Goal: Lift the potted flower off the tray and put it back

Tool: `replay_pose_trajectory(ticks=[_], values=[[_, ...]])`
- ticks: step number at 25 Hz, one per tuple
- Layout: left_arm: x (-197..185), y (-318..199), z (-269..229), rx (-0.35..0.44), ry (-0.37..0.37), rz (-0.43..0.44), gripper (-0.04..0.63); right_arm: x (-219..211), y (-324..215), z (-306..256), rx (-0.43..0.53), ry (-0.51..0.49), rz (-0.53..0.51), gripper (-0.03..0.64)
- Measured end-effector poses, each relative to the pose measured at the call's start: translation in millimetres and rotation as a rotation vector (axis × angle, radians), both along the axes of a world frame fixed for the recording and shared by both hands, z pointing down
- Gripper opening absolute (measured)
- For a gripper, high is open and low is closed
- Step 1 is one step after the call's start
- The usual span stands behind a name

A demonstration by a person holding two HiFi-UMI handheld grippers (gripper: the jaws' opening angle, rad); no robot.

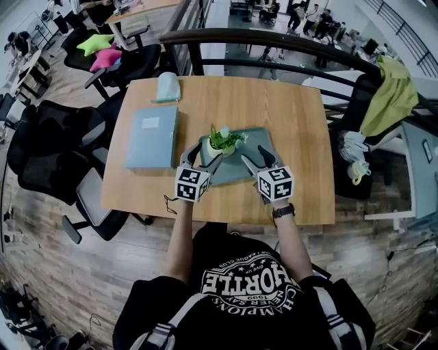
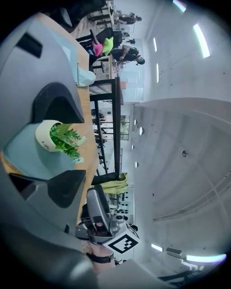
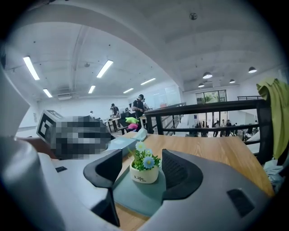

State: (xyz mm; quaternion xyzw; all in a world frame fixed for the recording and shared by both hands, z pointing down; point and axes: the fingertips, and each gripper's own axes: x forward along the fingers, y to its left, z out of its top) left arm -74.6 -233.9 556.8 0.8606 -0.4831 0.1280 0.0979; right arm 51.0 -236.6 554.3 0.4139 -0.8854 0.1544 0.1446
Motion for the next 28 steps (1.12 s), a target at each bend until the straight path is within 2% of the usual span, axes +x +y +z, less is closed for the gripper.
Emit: replay_pose_trajectory(ticks=[12,20,25,28], values=[[15.7,32.0,-50.8,0.095,0.108,-0.020,0.268,17.2,25.4,-36.7,0.024,-0.021,0.051,0.232],[15.7,48.8,-89.6,0.165,0.125,-0.025,0.204,31.2,38.8,-72.6,0.090,-0.031,0.118,0.152],[19.0,58.3,-105.7,0.198,0.110,-0.021,0.181,40.0,46.0,-93.1,0.149,0.002,0.152,0.133],[23.5,64.5,-115.9,0.224,0.108,-0.012,0.165,44.7,51.7,-102.4,0.162,-0.017,0.169,0.120]])
